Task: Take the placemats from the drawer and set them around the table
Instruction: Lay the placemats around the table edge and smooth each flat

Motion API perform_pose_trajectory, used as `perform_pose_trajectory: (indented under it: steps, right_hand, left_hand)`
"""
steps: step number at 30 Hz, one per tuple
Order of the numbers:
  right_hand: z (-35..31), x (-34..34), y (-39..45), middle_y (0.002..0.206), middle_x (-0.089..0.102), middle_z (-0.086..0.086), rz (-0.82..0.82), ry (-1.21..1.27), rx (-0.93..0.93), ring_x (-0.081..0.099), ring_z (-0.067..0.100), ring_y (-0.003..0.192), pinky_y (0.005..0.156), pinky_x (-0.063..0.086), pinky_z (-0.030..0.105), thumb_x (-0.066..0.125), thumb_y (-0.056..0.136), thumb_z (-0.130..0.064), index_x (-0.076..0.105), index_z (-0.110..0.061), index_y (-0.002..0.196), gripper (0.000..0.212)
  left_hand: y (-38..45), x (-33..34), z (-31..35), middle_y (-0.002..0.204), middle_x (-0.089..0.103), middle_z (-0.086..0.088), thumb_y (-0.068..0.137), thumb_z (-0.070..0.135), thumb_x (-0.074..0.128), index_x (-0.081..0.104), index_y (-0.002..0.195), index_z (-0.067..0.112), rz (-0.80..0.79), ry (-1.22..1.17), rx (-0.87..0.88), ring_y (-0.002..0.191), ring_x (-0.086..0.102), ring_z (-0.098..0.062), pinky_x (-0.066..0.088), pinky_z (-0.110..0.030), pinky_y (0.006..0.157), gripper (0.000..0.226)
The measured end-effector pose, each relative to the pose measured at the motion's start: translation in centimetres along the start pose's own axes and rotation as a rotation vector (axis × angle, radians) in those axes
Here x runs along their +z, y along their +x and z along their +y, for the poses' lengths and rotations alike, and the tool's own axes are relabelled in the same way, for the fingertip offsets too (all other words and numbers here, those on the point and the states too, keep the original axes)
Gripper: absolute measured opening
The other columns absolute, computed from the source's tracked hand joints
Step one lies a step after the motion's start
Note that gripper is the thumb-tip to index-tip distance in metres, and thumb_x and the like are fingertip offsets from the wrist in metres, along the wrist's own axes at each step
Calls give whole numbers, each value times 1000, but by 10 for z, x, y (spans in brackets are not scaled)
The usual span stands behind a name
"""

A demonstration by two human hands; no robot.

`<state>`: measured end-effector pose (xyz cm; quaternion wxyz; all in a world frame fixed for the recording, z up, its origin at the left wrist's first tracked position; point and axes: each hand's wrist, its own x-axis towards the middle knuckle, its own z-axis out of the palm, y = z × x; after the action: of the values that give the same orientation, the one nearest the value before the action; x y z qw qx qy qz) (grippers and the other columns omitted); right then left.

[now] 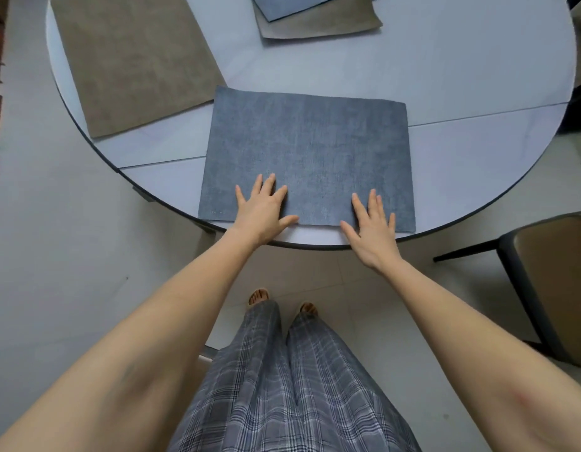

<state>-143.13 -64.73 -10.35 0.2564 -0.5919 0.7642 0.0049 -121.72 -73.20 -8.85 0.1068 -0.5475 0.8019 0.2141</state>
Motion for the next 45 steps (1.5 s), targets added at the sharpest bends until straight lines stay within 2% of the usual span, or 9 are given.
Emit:
perform_pose_trajectory:
  steps: [4, 10, 18, 33, 35, 38, 40, 42, 45]
  right_hand:
    - [10, -3, 11, 160, -16, 8, 112, 20, 97, -17, 20, 147, 117, -9, 51, 36, 95, -56, 1, -28, 153, 74]
    - [33, 1, 18, 158, -23, 6, 81, -40, 199, -22, 21, 146, 113, -13, 56, 32, 84, -76, -9, -36, 151, 89]
    - [38, 2, 15, 157, -26, 3, 66, -33, 184, -24, 21, 145, 117, -11, 51, 29, 84, -77, -14, -34, 150, 90]
    - [33, 3, 8, 158, -23, 4, 81, -26, 209, -21, 20, 146, 117, -12, 46, 30, 87, -72, -11, -31, 151, 87]
    - [30, 5, 12, 160, -17, 6, 159, -68, 166, -18, 21, 147, 118, -12, 45, 31, 91, -66, -5, -26, 153, 82]
    - [11, 6, 35, 161, -5, 8, 256, -109, -41, -7, 23, 149, 120, -6, 41, 34, 97, -52, 7, -20, 154, 71]
    - [-5, 8, 55, 161, 1, 8, 227, -127, -166, -2, 24, 149, 121, -2, 40, 34, 99, -47, 11, -19, 153, 66]
    - [-13, 12, 69, 161, 6, 7, 198, -159, -245, 3, 23, 149, 121, 0, 40, 27, 99, -47, 15, -19, 153, 62]
    - [-7, 17, 71, 161, 8, 5, 191, -192, -261, 6, 22, 149, 121, 2, 40, 14, 95, -49, 16, -21, 153, 65]
  left_hand:
    - [19, -1, 41, 162, -13, -2, 83, 64, 56, 5, 155, 30, -11, 3, 61, 147, -14, -33, 4, -72, 108, 95]
    - [40, 12, 73, 158, -27, -1, 72, 74, 60, -11, 152, 37, -145, 37, 54, 144, -23, -38, 0, -76, 103, 113]
    - [42, 15, 76, 158, -27, -2, 69, 78, 58, -12, 152, 37, -163, 44, 41, 144, -23, -39, 0, -76, 104, 116]
    - [39, 15, 76, 159, -24, -3, 69, 80, 54, -10, 153, 36, -177, 62, 55, 144, -21, -39, 0, -75, 105, 114]
    - [41, 10, 75, 161, -13, -4, 71, 82, 49, -2, 154, 35, -151, 100, 66, 147, -8, -40, 6, -71, 108, 108]
    - [47, 2, 63, 152, 33, -4, 92, 63, 37, 23, 151, 27, 118, 240, 141, 130, 38, -36, 31, -54, 106, 71]
    - [50, 6, 51, 143, 42, -3, 99, 46, 37, 29, 149, 23, 230, 277, 180, 120, 45, -33, 39, -47, 99, 56]
    - [51, 11, 50, 139, 44, -4, 99, 40, 39, 37, 145, 19, 232, 269, 163, 118, 44, -32, 39, -46, 97, 50]
    - [68, -5, 66, 126, 52, -7, 98, 38, 42, 60, 122, 17, 210, 253, 112, 116, 48, -32, 37, -47, 100, 37]
